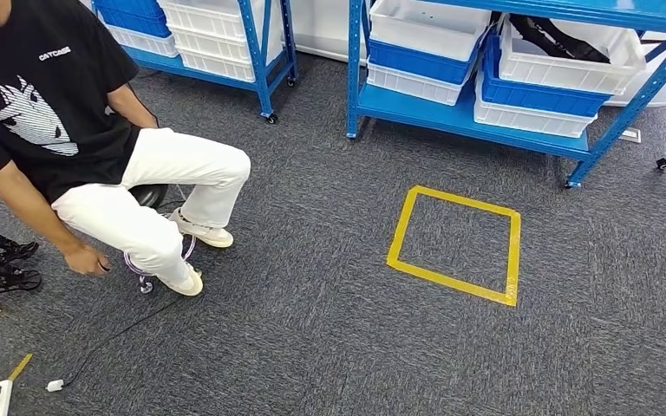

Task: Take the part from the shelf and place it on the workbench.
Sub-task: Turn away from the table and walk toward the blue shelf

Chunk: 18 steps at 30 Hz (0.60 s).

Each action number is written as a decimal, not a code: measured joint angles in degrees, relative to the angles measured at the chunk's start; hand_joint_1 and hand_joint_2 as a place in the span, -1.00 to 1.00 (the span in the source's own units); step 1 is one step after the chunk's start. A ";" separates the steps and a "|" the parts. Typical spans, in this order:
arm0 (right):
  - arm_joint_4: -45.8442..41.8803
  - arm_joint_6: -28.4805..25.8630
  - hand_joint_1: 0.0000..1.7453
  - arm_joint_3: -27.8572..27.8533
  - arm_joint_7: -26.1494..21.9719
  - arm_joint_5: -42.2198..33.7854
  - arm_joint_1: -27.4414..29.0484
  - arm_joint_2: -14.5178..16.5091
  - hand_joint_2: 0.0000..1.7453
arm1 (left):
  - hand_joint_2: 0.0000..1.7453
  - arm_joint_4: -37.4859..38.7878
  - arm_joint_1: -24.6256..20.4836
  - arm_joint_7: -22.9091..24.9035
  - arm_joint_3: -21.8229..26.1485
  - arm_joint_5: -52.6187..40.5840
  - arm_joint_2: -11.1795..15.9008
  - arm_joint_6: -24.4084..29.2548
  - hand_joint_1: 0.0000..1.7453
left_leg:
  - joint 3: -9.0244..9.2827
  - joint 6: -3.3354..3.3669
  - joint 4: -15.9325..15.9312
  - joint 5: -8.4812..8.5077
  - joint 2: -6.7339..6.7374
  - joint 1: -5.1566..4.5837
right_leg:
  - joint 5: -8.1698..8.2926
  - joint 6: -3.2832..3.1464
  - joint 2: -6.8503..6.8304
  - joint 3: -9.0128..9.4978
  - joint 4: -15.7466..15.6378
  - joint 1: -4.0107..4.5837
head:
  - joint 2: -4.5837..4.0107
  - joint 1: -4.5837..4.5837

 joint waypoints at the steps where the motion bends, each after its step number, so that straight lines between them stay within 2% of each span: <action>1: -0.02 -0.13 -1.00 -0.08 0.04 -0.19 -0.02 0.03 -1.00 | -1.00 0.03 -0.05 0.01 0.09 -0.20 -0.02 0.07 -1.00 | 0.79 0.11 -0.99 0.08 0.10 0.24 | -0.56 0.10 0.00 -0.25 1.07 0.07 | 0.00 0.09; 2: -0.04 -0.24 -1.00 -0.17 0.07 -0.35 -0.01 0.01 -1.00 | -1.00 0.07 -0.14 0.01 0.16 -0.32 -0.04 0.11 -1.00 | 1.56 0.21 -1.82 0.11 0.25 0.48 | -1.43 0.10 0.01 -1.26 3.30 0.09 | 0.00 0.18; 4: -0.04 -0.44 -1.00 -0.47 -0.03 -0.66 0.04 -0.07 -1.00 | -1.00 0.17 -0.43 0.04 0.25 -0.52 -0.04 0.21 -1.00 | 2.43 0.38 -2.30 -0.30 0.63 0.58 | -3.63 0.09 0.07 -6.13 10.91 -0.11 | 0.00 0.31; 5: -0.04 -0.54 -1.00 -0.66 -0.13 -0.78 0.07 -0.13 -1.00 | -1.00 0.23 -0.59 0.07 0.25 -0.56 -0.04 0.28 -1.00 | 2.74 0.39 -2.31 -0.65 0.79 0.58 | -4.10 0.33 0.07 -8.60 13.97 -0.20 | 0.00 0.31; 6: -0.04 -0.63 -1.00 -0.86 -0.23 -0.86 0.16 -0.20 -1.00 | -1.00 0.30 -0.72 0.10 0.24 -0.59 -0.05 0.37 -1.00 | 3.16 0.33 -2.30 -1.05 0.98 0.62 | -3.71 0.82 0.06 -10.41 15.50 -0.31 | 0.00 0.32; 7: -0.04 -0.72 -1.00 -1.02 -0.32 -0.90 0.26 -0.27 -1.00 | -1.00 0.37 -0.81 0.13 0.24 -0.61 -0.05 0.46 -1.00 | 3.67 0.20 -2.29 -1.45 1.18 0.68 | -2.27 1.52 0.01 -11.03 14.74 -0.45 | 0.00 0.31; 8: -0.04 -0.81 -1.00 -1.16 -0.37 -0.92 0.35 -0.33 -1.00 | -1.00 0.44 -0.86 0.16 0.25 -0.61 -0.06 0.56 -1.00 | 4.29 -0.04 -2.27 -1.91 1.46 0.76 | 0.03 2.35 -0.29 -10.56 11.88 -0.65 | 0.00 0.35; 9: -0.04 -0.95 -1.00 -1.27 -0.43 -0.93 0.40 -0.37 -1.00 | -1.00 0.53 -0.88 0.18 0.27 -0.63 -0.07 0.65 -1.00 | 4.90 -0.38 -2.21 -2.42 1.82 0.79 | 2.55 3.00 -1.24 -9.57 8.18 -0.89 | 0.00 0.38; 10: -0.04 -1.08 -1.00 -1.36 -0.50 -0.94 0.36 -0.36 -1.00 | -1.00 0.61 -0.88 0.20 0.34 -0.67 -0.05 0.74 -1.00 | 5.41 -0.79 -2.05 -3.09 2.22 0.68 | 4.54 3.26 -2.21 -8.60 4.92 -0.98 | 0.00 0.46; 11: -0.04 -1.22 -1.00 -1.43 -0.55 -0.93 0.26 -0.33 -1.00 | -1.00 0.67 -0.87 0.20 0.40 -0.72 -0.05 0.84 -1.00 | 5.81 -1.20 -1.93 -3.70 2.64 0.53 | 5.80 2.96 -2.86 -7.89 2.74 -1.00 | 0.00 0.45; 12: -0.04 -1.33 -1.00 -1.45 -0.64 -0.88 0.16 -0.29 -1.00 | -1.00 0.72 -0.89 0.20 0.46 -0.77 -0.04 0.97 -1.00 | 6.11 -1.56 -1.87 -4.20 3.05 0.37 | 6.21 2.32 -3.18 -7.63 1.92 -0.88 | 0.00 0.40; 14: -0.04 -1.43 -1.00 -1.47 -0.82 -0.76 0.05 -0.27 -1.00 | -1.00 0.73 -0.96 0.20 0.49 -0.80 -0.05 1.24 -1.00 | 6.58 -2.04 -1.91 -4.80 3.89 0.36 | 6.10 0.95 -2.02 -7.49 1.89 -0.84 | 0.00 0.20; 15: -0.04 -1.44 -1.00 -1.47 -0.91 -0.72 0.06 -0.25 -1.00 | -1.00 0.72 -1.00 0.20 0.48 -0.79 -0.05 1.34 -1.00 | 6.69 -2.29 -1.70 -5.15 3.87 0.52 | 6.12 0.55 -1.53 -7.33 1.85 -0.97 | 0.00 0.14; 17: -0.04 -1.48 -1.00 -1.49 -1.00 -0.65 0.08 -0.20 -1.00 | -1.00 0.72 -0.97 0.18 0.44 -0.78 -0.04 1.51 -1.00 | 5.54 -2.88 1.42 -7.49 2.55 0.93 | 6.32 -0.15 -0.51 -7.01 1.76 -1.34 | 0.00 0.10; 18: -0.04 -1.50 -1.00 -1.50 -1.03 -0.60 0.08 -0.17 -1.00 | -1.00 0.72 -0.94 0.18 0.41 -0.74 -0.04 1.68 -1.00 | 3.91 -3.18 4.96 -9.53 1.54 1.07 | 6.36 -0.36 0.00 -7.00 1.76 -1.28 | 0.00 0.09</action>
